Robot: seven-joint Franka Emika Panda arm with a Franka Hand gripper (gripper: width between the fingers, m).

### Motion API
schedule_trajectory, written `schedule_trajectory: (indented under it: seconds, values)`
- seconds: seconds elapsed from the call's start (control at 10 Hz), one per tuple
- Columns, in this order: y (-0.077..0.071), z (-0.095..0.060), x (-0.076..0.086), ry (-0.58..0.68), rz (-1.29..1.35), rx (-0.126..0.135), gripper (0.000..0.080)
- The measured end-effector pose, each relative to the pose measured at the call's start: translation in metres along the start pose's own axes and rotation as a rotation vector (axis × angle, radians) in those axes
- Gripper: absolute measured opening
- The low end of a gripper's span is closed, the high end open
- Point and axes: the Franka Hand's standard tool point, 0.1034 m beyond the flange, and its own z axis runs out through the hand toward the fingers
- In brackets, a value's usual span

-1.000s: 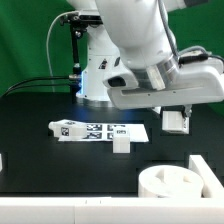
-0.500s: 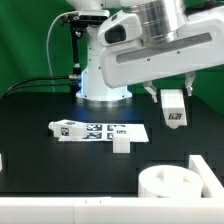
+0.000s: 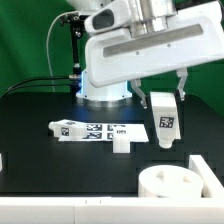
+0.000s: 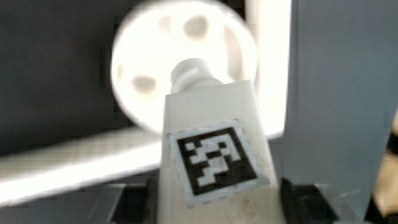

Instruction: Assemble stool

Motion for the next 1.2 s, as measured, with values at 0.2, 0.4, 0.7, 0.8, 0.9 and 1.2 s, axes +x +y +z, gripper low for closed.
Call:
schedule_trajectory:
  seconds: [0.2, 0.4, 0.7, 0.8, 0.9, 1.2]
  values:
    - [0.003, 0.004, -0.008, 0.046, -0.014, -0.020, 0.0323]
    - [0.005, 0.007, 0.002, 0.040, 0.004, -0.005, 0.0323]
    - [-0.025, 0.013, 0.011, 0.073, 0.063, 0.017, 0.0323]
    - [-0.023, 0.013, 0.012, 0.074, 0.055, 0.014, 0.0323]
    - [-0.021, 0.013, 0.012, 0.074, 0.059, 0.013, 0.0323]
    - [-0.017, 0.031, 0.011, 0.114, 0.062, -0.001, 0.0323]
